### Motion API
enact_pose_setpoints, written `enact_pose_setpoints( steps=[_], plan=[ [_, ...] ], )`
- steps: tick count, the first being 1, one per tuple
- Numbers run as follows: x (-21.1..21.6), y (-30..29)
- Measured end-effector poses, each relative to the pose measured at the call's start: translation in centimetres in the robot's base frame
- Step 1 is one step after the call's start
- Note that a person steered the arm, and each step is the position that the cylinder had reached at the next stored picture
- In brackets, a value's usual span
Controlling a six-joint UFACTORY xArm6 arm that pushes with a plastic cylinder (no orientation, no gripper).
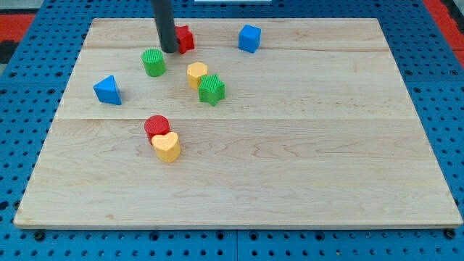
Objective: Move the blue triangle to the left of green circle
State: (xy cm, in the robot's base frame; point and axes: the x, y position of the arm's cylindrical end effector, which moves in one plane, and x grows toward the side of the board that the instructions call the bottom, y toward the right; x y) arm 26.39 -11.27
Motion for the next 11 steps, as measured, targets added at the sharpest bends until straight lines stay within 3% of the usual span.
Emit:
enact_pose_setpoints(
  steps=[1,3,5,6,7,8,9,11],
  plan=[
    [-2.0,-2.8],
    [-2.1,1.5],
    [4.8,-10.1],
    [9.6,-5.2],
    [13.5,-5.8],
    [13.9,-10.9],
    [10.3,-11.5],
    [12.0,-14.8]
  ],
)
